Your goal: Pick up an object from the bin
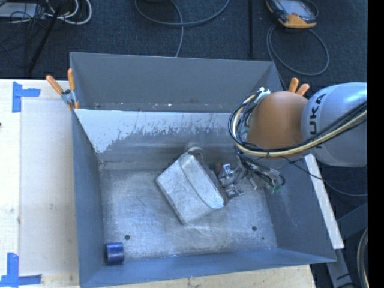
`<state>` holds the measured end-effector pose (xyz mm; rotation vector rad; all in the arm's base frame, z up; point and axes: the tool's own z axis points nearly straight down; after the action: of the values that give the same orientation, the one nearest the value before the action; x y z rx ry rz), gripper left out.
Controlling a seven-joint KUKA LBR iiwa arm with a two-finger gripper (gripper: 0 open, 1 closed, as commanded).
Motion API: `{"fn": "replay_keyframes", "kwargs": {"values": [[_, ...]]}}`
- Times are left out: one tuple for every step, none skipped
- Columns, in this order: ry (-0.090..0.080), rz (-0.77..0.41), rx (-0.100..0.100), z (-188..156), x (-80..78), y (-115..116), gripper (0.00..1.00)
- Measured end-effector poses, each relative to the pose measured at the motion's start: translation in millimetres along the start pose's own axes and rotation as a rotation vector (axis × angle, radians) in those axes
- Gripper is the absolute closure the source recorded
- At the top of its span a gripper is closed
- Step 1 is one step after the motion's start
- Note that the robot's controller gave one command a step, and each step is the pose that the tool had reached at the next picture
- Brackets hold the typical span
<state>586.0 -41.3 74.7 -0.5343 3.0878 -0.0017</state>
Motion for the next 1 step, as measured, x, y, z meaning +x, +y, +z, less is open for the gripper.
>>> {"fn": "replay_keyframes", "kwargs": {"values": [[0.002, 0.001, -0.002, 2.0, 1.0, 0.9, 0.0]]}}
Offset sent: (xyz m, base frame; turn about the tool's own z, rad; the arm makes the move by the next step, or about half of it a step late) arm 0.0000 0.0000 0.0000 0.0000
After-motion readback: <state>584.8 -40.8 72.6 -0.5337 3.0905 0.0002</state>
